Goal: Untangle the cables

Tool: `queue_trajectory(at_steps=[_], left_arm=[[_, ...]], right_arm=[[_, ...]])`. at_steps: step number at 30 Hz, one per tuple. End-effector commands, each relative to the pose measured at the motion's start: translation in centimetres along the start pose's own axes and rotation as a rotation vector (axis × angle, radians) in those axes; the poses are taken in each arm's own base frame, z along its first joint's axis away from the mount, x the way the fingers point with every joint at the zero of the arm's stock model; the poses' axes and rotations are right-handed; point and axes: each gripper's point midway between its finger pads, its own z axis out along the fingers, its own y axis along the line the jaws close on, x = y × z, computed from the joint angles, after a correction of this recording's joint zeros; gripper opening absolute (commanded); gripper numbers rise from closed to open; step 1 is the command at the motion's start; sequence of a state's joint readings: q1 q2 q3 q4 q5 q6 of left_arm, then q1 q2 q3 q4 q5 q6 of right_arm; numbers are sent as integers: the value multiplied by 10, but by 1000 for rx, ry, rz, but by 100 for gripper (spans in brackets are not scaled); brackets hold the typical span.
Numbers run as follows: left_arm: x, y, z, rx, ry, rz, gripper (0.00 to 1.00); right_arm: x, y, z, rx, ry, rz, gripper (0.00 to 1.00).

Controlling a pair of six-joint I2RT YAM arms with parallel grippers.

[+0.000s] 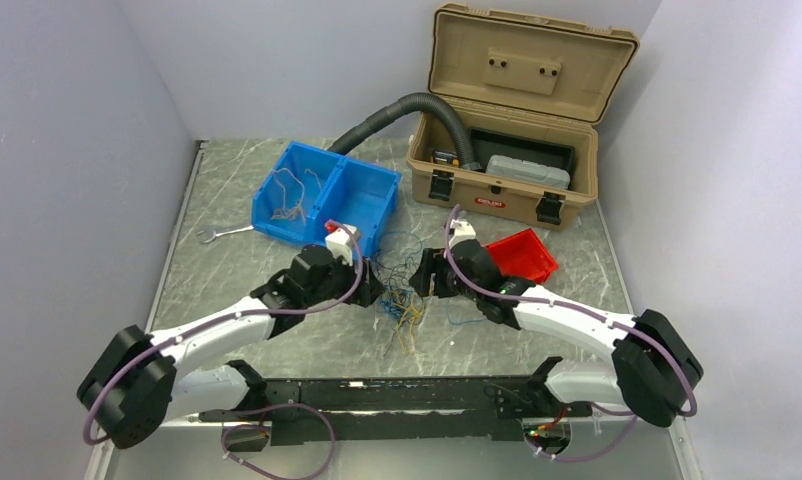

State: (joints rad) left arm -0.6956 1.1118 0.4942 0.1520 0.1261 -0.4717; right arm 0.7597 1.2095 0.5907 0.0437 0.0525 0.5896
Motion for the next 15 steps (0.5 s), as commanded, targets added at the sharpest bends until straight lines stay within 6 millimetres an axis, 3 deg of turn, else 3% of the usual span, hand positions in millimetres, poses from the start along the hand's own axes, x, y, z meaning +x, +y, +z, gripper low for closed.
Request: queue_trajectory(at_steps=[1,8,15], left_arm=[[-14,-14,15,-22,6,-49,72],[2,-24,41,-27,80,-98,58],[22,-23,49,-22,148,-111,32]], right_arm=[[7,-3,7,11,17,43,66],[18,-2,21,12,74,30,53],[21,-11,21,34,52,48,25]])
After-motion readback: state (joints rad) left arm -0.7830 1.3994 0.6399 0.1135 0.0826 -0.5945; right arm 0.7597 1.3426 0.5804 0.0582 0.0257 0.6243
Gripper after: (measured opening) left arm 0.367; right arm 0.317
